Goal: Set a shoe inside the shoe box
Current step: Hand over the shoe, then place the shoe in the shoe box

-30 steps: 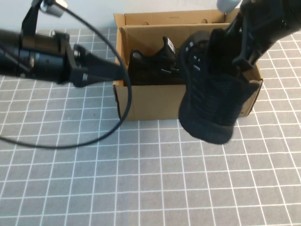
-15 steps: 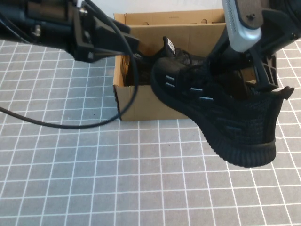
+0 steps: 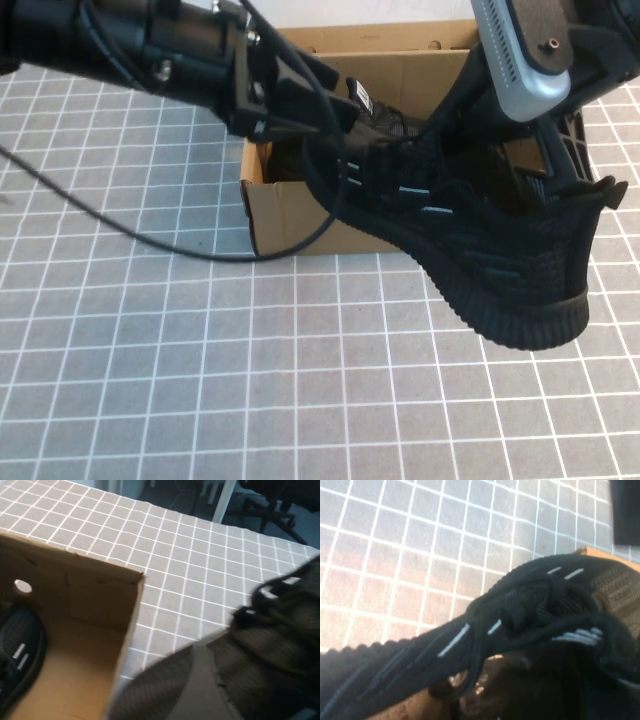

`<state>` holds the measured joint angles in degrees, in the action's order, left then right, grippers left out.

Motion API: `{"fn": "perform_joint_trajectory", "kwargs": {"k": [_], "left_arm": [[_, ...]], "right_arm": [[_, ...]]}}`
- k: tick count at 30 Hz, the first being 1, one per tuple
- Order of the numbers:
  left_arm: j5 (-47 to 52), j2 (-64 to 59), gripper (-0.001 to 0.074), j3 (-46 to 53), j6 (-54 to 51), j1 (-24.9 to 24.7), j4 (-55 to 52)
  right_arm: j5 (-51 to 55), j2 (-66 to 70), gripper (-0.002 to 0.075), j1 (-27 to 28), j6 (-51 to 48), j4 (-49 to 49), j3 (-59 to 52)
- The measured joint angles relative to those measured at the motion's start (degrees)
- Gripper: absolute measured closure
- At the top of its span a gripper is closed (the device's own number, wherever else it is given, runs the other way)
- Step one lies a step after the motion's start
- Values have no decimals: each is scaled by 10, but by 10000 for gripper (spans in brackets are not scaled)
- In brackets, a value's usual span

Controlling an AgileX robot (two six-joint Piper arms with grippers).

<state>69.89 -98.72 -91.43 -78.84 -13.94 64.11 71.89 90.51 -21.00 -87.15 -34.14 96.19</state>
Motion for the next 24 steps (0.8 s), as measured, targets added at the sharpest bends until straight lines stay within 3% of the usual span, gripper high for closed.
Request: {"fn": "perform_joint_trajectory", "kwargs": {"k": [9, 15, 24], "left_arm": [[-2, -89, 304, -118, 50, -39, -63], [0, -95, 304, -128, 71, -79, -151], [0, -95, 304, -128, 42, -85, -162]], "right_arm": [[0, 0, 711, 0, -13, -11, 0], [4, 0, 711, 0, -13, -12, 0], [6, 0, 711, 0, -13, -12, 0]]}}
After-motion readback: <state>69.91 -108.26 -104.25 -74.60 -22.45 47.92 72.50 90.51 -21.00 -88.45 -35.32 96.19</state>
